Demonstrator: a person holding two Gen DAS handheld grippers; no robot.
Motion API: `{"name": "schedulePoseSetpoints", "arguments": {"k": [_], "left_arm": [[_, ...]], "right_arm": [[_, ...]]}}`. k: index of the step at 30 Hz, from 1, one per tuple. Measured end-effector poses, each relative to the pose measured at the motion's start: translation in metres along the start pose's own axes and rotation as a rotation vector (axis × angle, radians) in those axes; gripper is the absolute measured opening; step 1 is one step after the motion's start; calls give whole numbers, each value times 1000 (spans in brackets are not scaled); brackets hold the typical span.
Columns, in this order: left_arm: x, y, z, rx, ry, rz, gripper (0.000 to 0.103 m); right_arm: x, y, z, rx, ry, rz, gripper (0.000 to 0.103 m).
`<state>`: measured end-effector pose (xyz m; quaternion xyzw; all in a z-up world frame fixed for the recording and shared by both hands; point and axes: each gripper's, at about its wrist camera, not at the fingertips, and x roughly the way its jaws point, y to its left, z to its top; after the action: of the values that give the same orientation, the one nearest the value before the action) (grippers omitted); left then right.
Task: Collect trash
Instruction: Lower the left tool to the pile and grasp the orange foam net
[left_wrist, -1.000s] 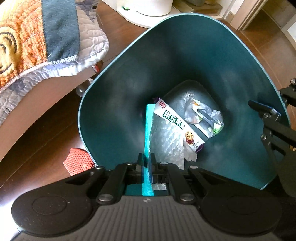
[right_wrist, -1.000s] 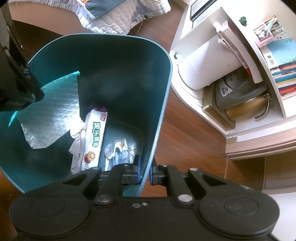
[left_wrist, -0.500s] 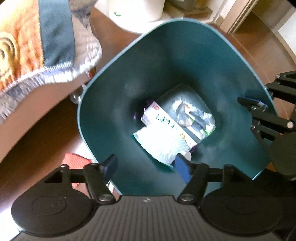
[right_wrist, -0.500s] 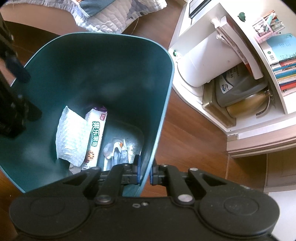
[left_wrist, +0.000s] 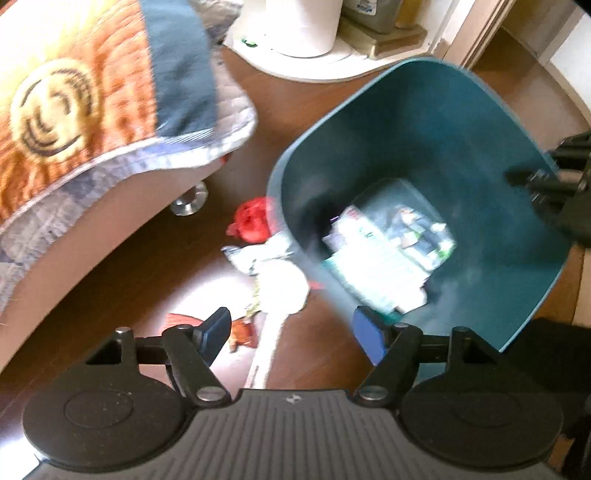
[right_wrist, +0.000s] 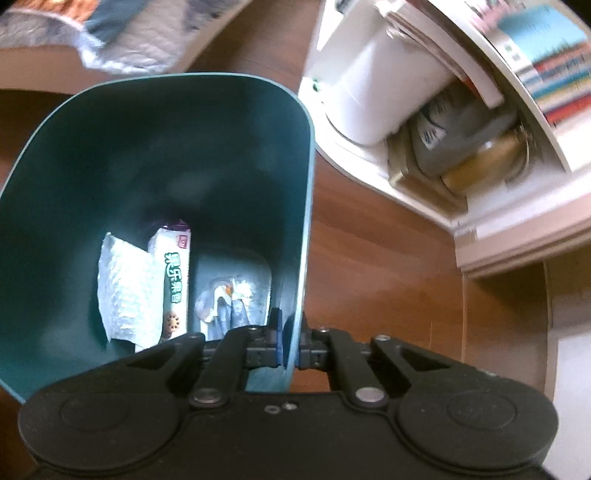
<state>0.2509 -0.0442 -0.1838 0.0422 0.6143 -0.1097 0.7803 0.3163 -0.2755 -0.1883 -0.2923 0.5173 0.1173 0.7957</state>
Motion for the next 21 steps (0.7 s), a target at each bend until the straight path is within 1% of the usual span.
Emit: {"name": "schedulePoseSetpoints", "arguments": {"k": [2,4,7,10,13,16,18,21], "left_arm": [[9,15,-8,33,19,28,73],[24,36,-12,48,53,66,73],[57,74,-17,3,135,109,74],[97,114,-21,-124,232,121,74],[134,152,-25,-323,299,102,74],[167,179,-32,-532,314,95,74],[185,189,-41,-636,329,79,74],[208,196,-50,-725,325,111,74]], "right_arm": [[3,-9,-2,37,14,6,4],[7,-16,-4,67,29,-6,5],[10,-30,-8,116,51,-27,6],[12,-37,-8,153,69,-35,6],[10,-34,-5,149,74,-33,7],[10,-34,-2,147,78,-30,7],[11,-35,0,148,83,-33,8],[16,-37,2,139,95,-41,10]]}}
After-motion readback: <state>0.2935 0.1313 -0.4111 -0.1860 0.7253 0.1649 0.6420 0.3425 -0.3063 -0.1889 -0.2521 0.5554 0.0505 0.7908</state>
